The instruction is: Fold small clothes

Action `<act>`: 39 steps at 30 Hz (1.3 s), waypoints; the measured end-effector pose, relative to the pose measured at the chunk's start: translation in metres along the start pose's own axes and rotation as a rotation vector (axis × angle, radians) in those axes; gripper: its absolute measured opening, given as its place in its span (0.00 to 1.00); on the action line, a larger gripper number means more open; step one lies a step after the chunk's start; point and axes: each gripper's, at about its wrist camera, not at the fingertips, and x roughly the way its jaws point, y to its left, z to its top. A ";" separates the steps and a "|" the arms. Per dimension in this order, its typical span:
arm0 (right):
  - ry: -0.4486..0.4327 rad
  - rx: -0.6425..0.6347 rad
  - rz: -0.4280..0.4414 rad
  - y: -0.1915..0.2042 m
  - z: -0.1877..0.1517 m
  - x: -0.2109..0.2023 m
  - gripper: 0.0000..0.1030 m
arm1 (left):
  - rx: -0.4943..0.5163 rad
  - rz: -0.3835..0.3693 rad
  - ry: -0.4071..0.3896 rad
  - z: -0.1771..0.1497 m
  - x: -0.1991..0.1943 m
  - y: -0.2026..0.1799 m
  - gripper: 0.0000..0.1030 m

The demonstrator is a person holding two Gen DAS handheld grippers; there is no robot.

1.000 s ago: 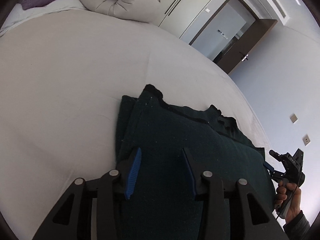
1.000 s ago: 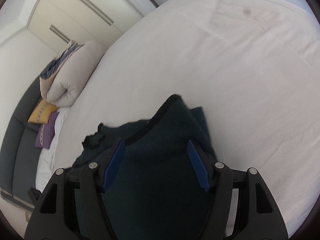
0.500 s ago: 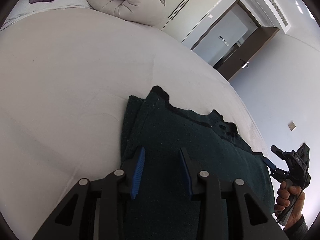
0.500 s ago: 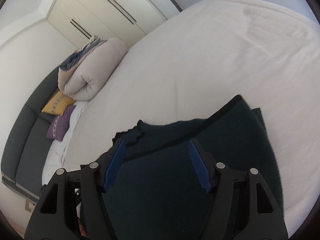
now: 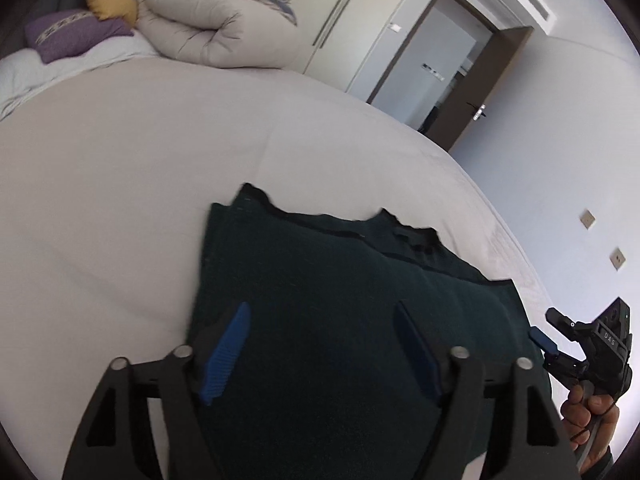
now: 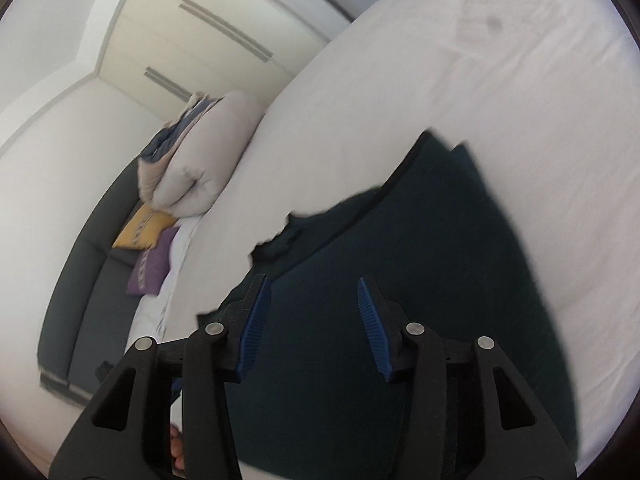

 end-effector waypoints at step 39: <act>0.070 0.173 -0.081 -0.007 -0.114 -0.005 0.41 | 0.146 0.155 0.202 -0.072 -0.020 0.010 0.47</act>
